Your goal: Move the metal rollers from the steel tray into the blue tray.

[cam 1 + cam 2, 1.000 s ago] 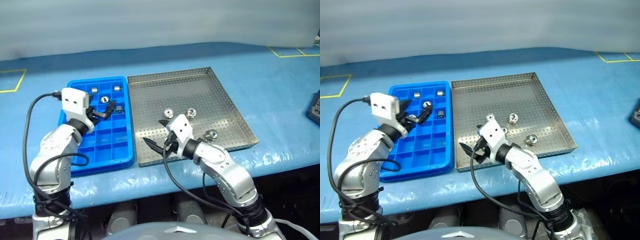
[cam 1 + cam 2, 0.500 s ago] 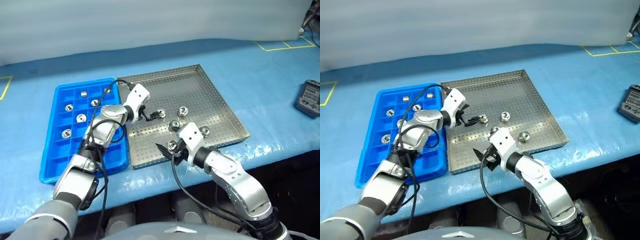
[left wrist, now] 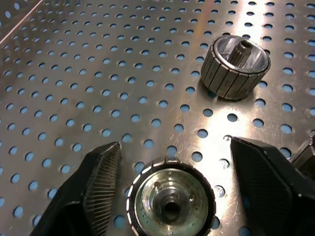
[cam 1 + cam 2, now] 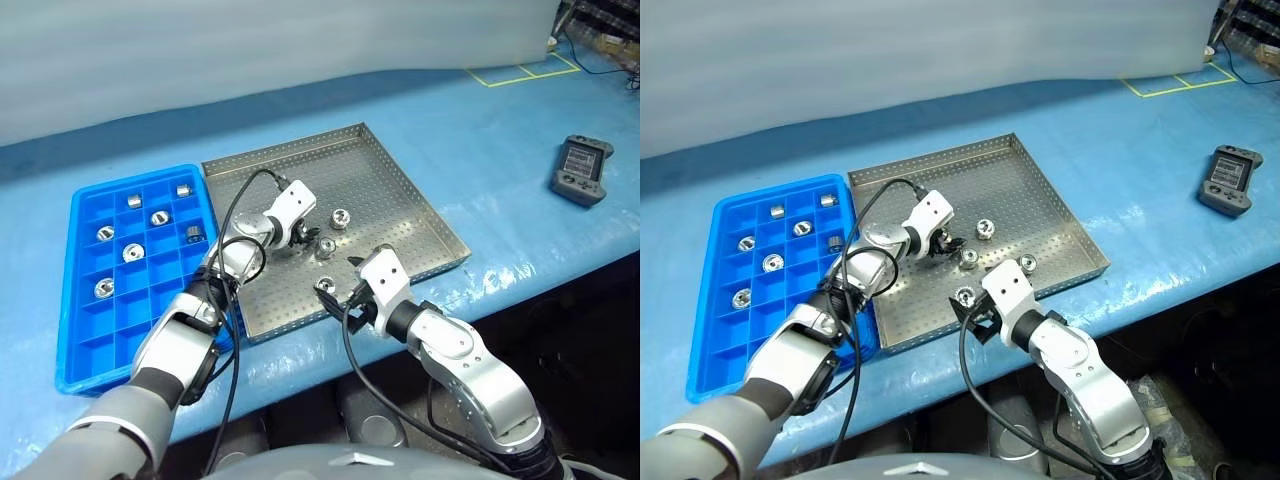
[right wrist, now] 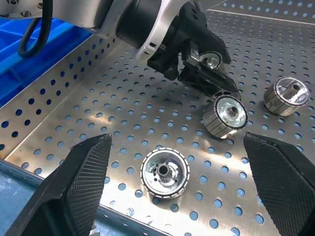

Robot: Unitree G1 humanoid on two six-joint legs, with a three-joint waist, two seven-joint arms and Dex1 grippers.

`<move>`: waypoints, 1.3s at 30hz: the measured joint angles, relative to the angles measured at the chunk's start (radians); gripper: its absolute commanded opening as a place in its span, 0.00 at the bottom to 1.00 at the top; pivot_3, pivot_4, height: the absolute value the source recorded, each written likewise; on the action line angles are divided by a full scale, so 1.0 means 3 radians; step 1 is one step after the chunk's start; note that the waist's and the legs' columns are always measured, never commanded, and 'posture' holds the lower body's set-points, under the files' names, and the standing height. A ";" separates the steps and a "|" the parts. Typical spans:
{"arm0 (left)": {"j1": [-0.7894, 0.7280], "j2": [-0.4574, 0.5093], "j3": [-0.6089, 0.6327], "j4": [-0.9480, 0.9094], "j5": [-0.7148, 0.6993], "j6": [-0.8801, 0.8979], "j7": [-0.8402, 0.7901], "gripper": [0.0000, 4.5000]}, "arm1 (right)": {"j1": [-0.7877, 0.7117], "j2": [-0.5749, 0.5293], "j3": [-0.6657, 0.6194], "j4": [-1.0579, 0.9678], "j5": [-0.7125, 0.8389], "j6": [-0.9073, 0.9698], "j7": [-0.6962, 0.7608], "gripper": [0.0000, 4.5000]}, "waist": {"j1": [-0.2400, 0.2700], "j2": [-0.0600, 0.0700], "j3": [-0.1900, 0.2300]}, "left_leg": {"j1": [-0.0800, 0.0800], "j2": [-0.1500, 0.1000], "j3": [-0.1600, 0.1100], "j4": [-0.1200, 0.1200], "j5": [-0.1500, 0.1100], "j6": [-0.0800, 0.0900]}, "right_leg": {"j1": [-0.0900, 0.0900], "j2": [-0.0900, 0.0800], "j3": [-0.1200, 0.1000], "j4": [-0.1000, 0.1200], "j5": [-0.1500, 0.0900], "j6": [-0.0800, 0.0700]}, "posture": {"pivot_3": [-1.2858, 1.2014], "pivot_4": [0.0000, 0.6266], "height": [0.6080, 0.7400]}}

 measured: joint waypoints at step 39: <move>0.0096 -0.0028 0.0145 -0.0574 -0.0245 0.0426 0.0074 0.99 | -0.0274 0.0084 0.0139 0.0221 -0.0050 -0.0039 0.0190 1.00 | 0.0350 -0.0001 0.0000 | 0.0000 -0.0003 0.0002 0.0004 0.0000 0.0000 | 0.0000 0.0001 0.0005 -0.0001 0.0002 0.0001 | 0.41 0.24 1.00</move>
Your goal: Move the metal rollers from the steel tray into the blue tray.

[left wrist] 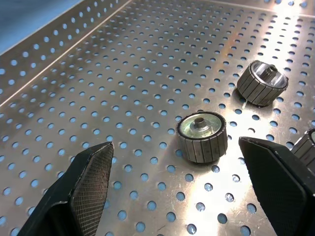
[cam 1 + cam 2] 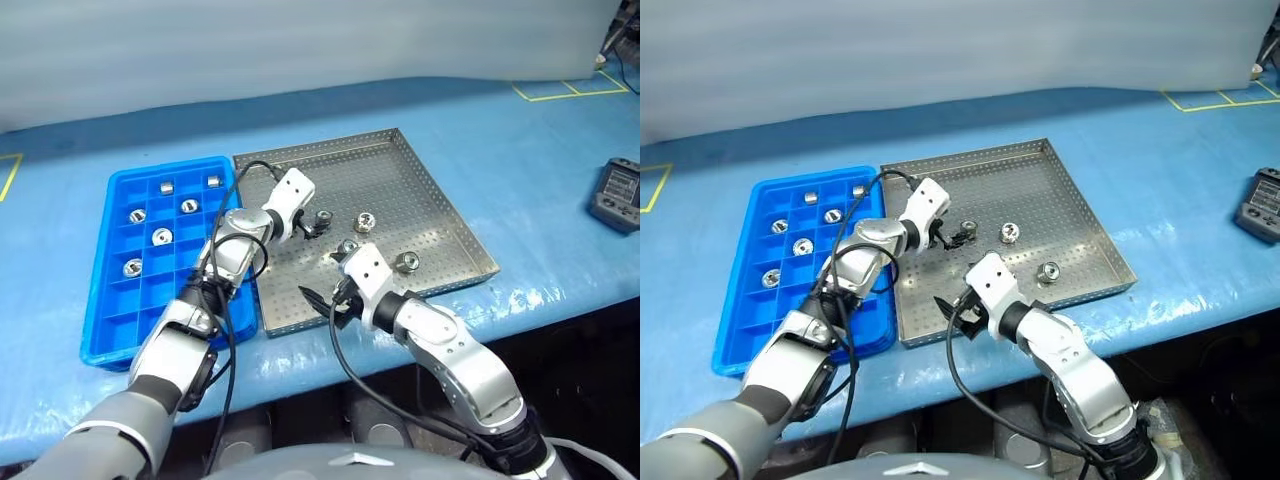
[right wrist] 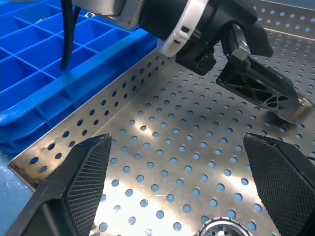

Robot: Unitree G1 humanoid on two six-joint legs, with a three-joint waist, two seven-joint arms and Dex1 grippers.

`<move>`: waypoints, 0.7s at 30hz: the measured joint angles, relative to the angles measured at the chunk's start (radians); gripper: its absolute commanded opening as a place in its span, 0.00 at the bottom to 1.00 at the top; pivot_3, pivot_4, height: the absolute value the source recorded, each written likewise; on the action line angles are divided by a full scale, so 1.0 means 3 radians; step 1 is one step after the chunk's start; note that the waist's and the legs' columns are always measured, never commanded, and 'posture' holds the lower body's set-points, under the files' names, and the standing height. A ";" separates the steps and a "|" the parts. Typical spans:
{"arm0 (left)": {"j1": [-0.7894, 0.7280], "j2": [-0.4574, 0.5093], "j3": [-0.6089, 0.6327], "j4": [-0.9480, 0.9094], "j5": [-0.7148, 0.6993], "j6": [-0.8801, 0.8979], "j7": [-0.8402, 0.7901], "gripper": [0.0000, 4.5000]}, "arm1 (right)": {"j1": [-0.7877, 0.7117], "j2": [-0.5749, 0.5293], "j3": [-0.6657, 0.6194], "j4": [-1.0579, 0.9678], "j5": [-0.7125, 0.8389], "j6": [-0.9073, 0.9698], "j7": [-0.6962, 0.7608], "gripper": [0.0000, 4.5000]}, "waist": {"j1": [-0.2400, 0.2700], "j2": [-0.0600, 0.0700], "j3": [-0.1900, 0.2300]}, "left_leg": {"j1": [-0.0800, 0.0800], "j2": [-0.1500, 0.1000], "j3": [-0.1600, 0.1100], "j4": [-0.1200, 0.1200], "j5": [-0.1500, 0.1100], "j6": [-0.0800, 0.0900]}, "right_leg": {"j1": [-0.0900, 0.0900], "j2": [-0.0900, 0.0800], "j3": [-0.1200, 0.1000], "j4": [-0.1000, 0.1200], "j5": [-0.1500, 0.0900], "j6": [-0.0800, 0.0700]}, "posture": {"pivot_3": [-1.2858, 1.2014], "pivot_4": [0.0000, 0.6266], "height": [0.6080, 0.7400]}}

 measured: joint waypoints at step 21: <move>-0.0303 -0.0157 0.0124 0.0860 0.0251 -0.0116 0.0368 0.38 | 0.0082 0.0038 -0.0040 -0.0044 -0.0015 -0.0046 -0.0113 1.00 | -0.0362 0.0000 0.0000 | 0.0002 0.0001 0.0000 -0.0001 0.0000 0.0001 | 0.0001 0.0000 0.0001 0.0003 0.0001 0.0004 | 0.42 0.24 1.00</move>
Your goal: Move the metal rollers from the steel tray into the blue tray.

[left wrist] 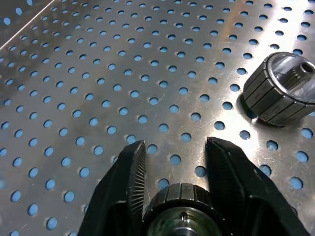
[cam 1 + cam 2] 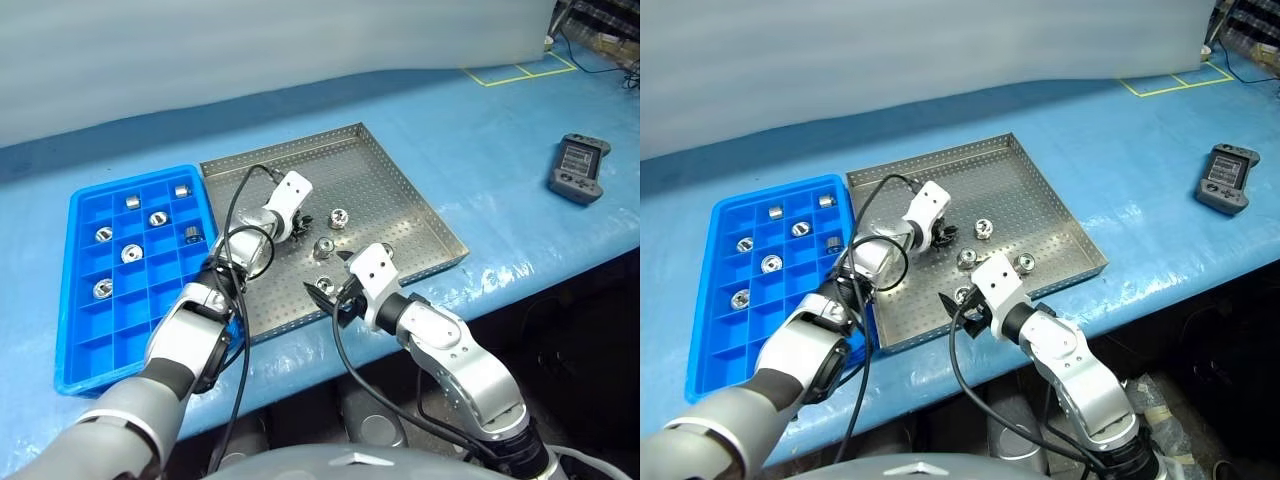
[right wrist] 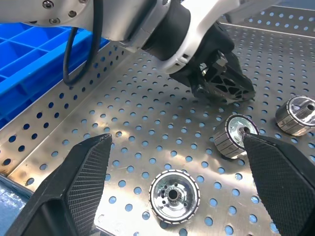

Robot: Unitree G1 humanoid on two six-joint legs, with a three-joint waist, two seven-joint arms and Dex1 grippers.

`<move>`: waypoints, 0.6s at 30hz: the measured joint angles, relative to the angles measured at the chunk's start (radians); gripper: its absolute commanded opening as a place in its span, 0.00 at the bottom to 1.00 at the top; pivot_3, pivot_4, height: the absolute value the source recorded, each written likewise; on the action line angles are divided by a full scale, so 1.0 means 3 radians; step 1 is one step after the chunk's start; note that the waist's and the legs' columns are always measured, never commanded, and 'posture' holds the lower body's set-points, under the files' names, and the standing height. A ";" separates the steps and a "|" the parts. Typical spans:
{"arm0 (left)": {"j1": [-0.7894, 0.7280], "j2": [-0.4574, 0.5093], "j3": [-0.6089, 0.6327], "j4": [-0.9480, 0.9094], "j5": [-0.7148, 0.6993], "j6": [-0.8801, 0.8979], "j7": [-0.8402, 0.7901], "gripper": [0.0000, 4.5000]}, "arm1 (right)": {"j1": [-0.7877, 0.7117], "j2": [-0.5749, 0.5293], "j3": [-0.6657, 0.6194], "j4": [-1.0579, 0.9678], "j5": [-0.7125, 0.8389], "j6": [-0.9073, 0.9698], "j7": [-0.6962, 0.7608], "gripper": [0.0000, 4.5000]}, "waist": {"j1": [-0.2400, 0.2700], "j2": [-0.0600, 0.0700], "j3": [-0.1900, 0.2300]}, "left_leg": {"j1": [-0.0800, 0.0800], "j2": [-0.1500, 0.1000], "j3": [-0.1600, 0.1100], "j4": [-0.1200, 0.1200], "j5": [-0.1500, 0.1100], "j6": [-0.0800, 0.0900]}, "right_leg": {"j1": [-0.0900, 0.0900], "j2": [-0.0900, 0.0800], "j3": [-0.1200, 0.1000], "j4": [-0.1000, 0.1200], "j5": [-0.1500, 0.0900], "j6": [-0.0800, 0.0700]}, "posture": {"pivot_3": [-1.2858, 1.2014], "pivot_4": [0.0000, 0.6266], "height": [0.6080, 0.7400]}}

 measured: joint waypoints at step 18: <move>0.0563 0.0130 0.0863 -0.1711 -0.0460 0.0559 0.0329 0.38 | -0.0190 0.0023 0.0031 0.0150 0.0002 -0.0025 0.0129 1.00 | 0.0223 0.0000 0.0000 | -0.0002 0.0000 0.0000 -0.0001 0.0000 -0.0001 | -0.0004 0.0000 0.0002 -0.0001 0.0001 0.0000 | 0.45 0.24 1.00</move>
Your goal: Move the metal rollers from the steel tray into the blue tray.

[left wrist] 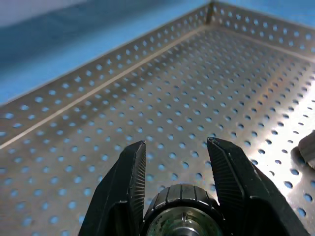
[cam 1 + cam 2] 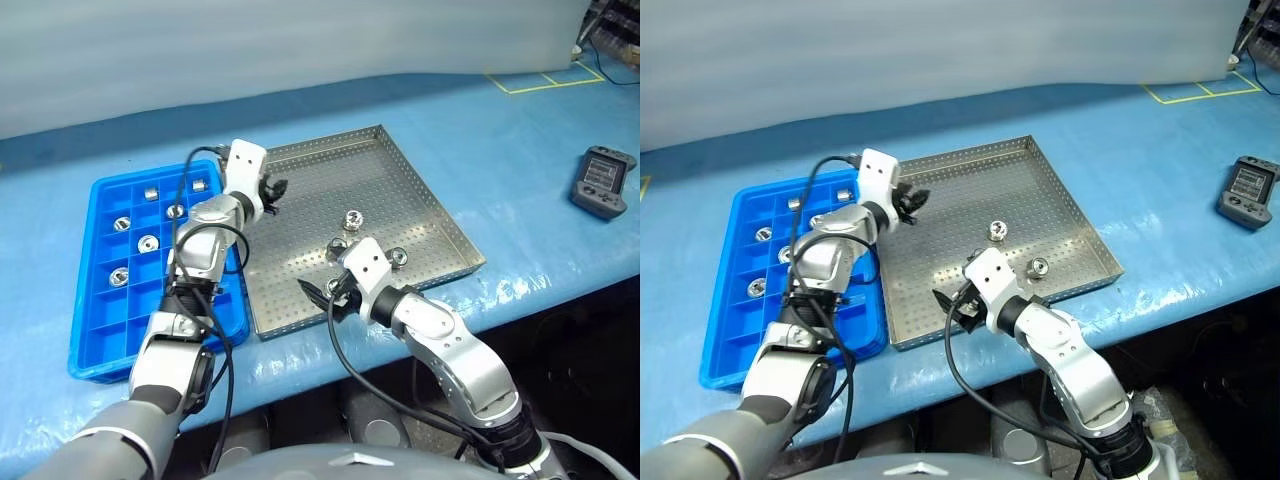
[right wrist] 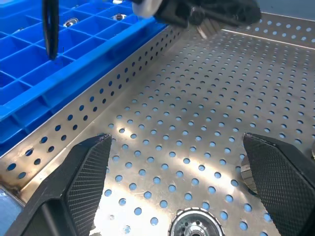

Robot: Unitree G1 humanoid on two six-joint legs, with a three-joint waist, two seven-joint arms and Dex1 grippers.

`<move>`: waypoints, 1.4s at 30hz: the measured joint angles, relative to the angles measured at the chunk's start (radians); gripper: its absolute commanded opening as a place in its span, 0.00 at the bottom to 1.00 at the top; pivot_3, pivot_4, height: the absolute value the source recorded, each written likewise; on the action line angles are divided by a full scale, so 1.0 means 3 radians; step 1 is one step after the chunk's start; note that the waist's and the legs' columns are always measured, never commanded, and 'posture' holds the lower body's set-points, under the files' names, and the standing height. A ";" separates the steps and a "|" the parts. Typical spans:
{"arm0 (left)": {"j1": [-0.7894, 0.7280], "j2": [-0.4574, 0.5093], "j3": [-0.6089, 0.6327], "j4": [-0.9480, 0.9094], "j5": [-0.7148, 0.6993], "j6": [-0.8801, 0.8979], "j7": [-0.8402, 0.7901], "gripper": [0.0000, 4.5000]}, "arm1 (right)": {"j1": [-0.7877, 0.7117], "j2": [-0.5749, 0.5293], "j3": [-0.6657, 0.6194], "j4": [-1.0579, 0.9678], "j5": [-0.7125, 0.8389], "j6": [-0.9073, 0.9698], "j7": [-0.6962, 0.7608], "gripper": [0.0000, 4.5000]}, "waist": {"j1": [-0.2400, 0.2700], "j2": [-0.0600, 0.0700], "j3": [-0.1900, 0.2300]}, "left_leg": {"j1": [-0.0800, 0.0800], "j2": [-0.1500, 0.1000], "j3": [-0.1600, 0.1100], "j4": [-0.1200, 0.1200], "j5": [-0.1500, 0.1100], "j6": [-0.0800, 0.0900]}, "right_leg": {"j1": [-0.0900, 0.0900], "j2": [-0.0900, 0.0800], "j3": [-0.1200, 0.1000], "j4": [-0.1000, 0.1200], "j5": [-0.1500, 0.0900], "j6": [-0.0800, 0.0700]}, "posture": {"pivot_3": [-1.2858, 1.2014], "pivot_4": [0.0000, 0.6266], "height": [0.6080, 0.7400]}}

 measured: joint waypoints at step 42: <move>0.2222 0.0007 0.0973 -0.2502 -0.0533 0.0451 0.0802 1.00 | -0.0133 0.0023 0.0099 0.0137 0.0021 0.0006 0.0165 1.00 | 0.0332 -0.0004 -0.0002 | 0.0005 0.0002 0.0000 0.0000 0.0000 -0.0002 | 0.0005 0.0000 -0.0004 0.0000 -0.0013 -0.0024 | 0.47 0.24 1.00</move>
